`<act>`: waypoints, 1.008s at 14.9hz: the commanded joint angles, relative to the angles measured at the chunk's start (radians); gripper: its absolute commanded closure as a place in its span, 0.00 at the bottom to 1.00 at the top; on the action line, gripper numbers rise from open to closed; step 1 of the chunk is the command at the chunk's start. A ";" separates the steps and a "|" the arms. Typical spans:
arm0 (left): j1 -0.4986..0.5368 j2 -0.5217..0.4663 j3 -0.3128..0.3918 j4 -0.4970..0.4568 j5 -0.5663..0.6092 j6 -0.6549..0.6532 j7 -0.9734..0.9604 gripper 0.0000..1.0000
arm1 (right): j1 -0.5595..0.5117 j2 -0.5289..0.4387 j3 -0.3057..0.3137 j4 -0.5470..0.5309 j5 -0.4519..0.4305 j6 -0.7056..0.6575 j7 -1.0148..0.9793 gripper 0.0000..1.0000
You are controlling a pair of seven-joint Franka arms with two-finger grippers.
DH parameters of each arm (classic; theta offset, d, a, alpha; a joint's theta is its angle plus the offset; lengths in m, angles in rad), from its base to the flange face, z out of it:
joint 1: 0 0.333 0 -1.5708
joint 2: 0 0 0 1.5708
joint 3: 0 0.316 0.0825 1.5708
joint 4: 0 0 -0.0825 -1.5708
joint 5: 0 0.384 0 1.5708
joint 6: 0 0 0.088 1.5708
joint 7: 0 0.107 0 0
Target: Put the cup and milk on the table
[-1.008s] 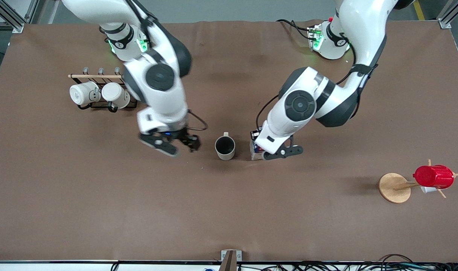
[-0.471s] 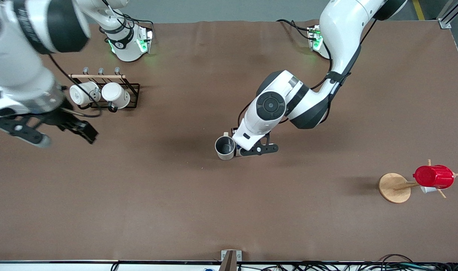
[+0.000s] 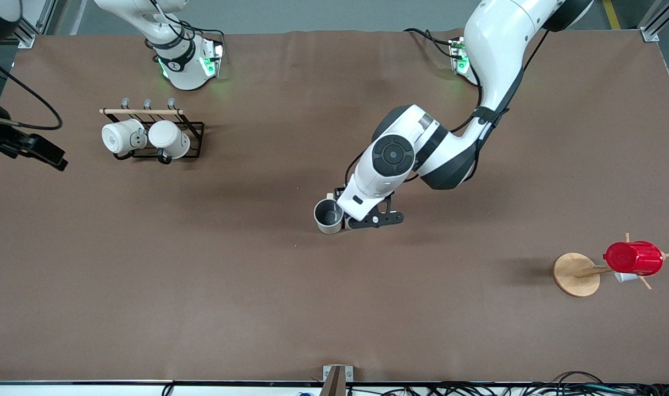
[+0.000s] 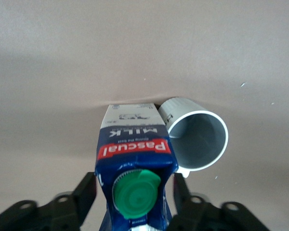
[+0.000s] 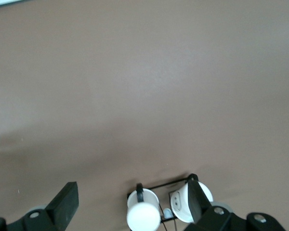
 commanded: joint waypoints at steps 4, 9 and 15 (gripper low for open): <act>0.021 -0.140 0.091 0.028 0.062 -0.070 -0.006 0.00 | -0.012 -0.017 -0.033 -0.022 0.063 -0.001 -0.091 0.00; 0.235 -0.312 0.105 0.022 0.178 -0.182 0.286 0.00 | 0.006 -0.019 -0.038 -0.022 0.063 -0.004 -0.089 0.00; 0.430 -0.455 0.094 -0.004 0.115 -0.381 0.604 0.00 | 0.006 -0.019 -0.033 -0.016 0.062 -0.004 -0.095 0.00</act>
